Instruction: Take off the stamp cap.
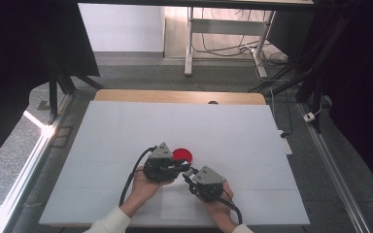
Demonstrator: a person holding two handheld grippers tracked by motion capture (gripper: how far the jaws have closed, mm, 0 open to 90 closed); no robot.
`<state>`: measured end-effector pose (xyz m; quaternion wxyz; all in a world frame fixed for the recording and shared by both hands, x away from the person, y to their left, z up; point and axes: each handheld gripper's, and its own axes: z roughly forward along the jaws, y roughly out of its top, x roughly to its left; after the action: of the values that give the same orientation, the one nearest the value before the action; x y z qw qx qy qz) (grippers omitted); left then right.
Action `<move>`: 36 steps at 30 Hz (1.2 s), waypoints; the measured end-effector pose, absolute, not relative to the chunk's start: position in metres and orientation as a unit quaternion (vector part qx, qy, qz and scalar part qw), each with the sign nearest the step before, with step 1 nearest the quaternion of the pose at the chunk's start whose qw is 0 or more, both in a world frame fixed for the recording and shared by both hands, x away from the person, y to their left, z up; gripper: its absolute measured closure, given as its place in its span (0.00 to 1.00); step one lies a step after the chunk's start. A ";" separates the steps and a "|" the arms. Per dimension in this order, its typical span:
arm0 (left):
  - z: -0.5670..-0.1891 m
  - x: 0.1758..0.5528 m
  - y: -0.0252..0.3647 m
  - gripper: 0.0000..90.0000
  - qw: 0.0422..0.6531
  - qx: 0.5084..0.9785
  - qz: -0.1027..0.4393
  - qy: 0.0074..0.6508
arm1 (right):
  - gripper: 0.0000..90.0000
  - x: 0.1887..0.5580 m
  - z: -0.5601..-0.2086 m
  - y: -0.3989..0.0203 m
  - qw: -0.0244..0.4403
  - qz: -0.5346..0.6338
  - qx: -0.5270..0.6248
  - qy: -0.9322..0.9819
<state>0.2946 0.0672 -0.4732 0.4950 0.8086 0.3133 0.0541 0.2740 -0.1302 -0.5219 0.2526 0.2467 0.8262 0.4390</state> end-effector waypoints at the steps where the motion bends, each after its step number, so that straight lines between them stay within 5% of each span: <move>1: -0.473 0.295 0.068 0.83 0.495 0.808 0.053 0.314 | 0.72 0.274 -0.522 -0.130 0.253 0.440 0.246 0.826; 36: -0.472 0.296 0.072 0.83 0.504 0.800 0.046 0.322 | 0.73 0.273 -0.520 -0.130 0.271 0.429 0.234 0.830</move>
<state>0.2957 0.0722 -0.4720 0.5038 0.8005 0.3215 0.0458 0.2729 -0.1304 -0.5197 0.2706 0.2342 0.8296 0.4285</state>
